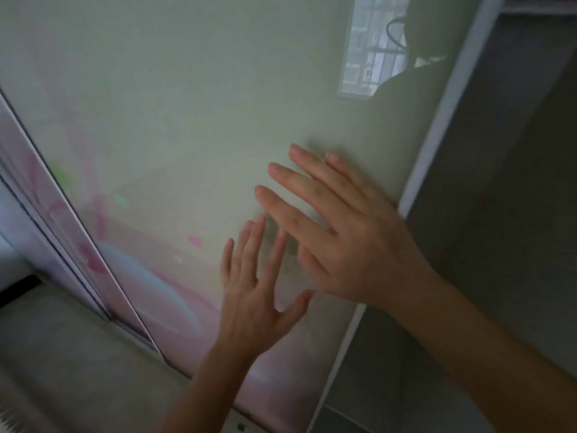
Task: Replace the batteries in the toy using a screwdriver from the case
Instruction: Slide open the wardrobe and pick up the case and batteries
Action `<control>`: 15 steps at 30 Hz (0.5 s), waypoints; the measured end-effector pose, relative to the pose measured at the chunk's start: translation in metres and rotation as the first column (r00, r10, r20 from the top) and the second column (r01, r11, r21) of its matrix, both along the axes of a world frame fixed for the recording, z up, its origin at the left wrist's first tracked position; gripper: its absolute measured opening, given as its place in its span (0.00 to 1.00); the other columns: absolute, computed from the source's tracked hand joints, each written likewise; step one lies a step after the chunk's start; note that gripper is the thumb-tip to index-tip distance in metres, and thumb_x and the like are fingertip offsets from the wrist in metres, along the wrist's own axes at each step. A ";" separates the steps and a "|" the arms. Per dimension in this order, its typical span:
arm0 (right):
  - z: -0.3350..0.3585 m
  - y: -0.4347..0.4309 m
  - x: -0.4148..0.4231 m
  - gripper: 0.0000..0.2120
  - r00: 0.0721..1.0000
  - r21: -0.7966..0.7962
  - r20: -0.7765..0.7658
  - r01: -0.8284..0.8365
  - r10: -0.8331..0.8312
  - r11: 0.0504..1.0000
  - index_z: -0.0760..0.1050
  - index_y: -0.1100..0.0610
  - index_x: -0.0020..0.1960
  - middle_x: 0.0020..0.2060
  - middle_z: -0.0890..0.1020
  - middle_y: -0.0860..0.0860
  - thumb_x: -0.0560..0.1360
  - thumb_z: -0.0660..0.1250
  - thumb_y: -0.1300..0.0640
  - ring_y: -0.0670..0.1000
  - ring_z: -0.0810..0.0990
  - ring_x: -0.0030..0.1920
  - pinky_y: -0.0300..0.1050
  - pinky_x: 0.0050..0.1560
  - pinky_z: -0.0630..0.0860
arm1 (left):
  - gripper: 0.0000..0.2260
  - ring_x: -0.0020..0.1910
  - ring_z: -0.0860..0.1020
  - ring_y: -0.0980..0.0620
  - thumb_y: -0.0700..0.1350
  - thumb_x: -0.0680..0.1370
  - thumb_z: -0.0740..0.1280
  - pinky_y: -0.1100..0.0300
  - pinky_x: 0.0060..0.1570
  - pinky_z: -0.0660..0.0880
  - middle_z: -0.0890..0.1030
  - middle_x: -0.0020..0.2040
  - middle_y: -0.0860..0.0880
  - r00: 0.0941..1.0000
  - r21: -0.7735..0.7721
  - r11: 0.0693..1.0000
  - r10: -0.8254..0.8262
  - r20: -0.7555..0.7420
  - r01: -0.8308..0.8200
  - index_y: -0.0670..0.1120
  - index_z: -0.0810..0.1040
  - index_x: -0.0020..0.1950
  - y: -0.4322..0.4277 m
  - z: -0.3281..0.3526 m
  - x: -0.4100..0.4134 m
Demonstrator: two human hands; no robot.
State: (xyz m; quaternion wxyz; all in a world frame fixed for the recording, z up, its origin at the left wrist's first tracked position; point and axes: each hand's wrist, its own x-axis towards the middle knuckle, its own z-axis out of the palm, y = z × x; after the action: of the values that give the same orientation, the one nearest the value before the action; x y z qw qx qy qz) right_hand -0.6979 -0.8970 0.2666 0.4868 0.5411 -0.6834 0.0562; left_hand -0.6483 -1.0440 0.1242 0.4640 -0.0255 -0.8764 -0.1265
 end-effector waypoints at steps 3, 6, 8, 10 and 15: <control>0.005 0.014 -0.004 0.18 0.997 -0.003 -0.081 0.006 -0.006 1.000 0.78 0.58 0.67 0.67 0.78 0.59 0.82 0.57 0.61 0.60 0.71 0.72 0.57 0.75 0.65 | 0.38 0.78 0.59 0.38 0.65 0.77 0.63 0.30 0.70 0.60 0.59 0.78 0.40 0.999 -0.008 1.000 -0.030 -0.016 0.030 0.44 0.57 0.78 0.036 0.006 -0.009; 0.013 0.022 -0.012 0.18 0.993 -0.005 -0.110 0.032 -0.033 0.999 0.78 0.59 0.67 0.67 0.77 0.59 0.81 0.57 0.60 0.60 0.71 0.73 0.57 0.75 0.63 | 0.44 0.80 0.53 0.37 0.70 0.74 0.62 0.29 0.72 0.55 0.53 0.80 0.41 0.999 -0.014 0.999 0.030 0.010 -0.030 0.44 0.55 0.79 0.055 0.007 -0.023; 0.018 0.022 -0.021 0.19 0.984 0.023 -0.167 0.065 -0.060 0.998 0.77 0.58 0.68 0.69 0.76 0.58 0.81 0.58 0.58 0.60 0.70 0.73 0.56 0.76 0.63 | 0.48 0.80 0.48 0.37 0.72 0.73 0.62 0.30 0.73 0.53 0.46 0.81 0.41 0.993 -0.014 0.994 0.108 0.047 -0.107 0.43 0.50 0.81 0.052 0.002 -0.030; 0.021 0.019 -0.033 0.19 0.964 0.064 -0.255 0.094 -0.074 0.994 0.76 0.56 0.69 0.70 0.75 0.57 0.81 0.58 0.55 0.58 0.70 0.74 0.54 0.76 0.63 | 0.49 0.80 0.47 0.38 0.70 0.74 0.63 0.29 0.73 0.54 0.43 0.82 0.42 0.987 -0.040 0.987 0.155 0.043 -0.153 0.45 0.45 0.81 0.042 -0.003 -0.034; 0.023 0.002 -0.055 0.18 0.922 0.112 -0.388 0.062 -0.013 0.992 0.78 0.54 0.67 0.69 0.77 0.53 0.81 0.60 0.52 0.56 0.72 0.72 0.51 0.74 0.61 | 0.48 0.80 0.48 0.38 0.68 0.75 0.63 0.30 0.73 0.53 0.40 0.82 0.44 0.988 -0.086 0.985 0.151 -0.016 -0.152 0.47 0.40 0.82 0.022 -0.003 -0.036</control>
State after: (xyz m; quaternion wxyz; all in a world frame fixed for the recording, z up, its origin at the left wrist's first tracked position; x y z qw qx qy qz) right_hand -0.7531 -0.8948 0.2893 0.5788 0.5572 -0.5865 -0.1027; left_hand -0.6838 -1.0216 0.1208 0.4747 0.0205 -0.8784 -0.0524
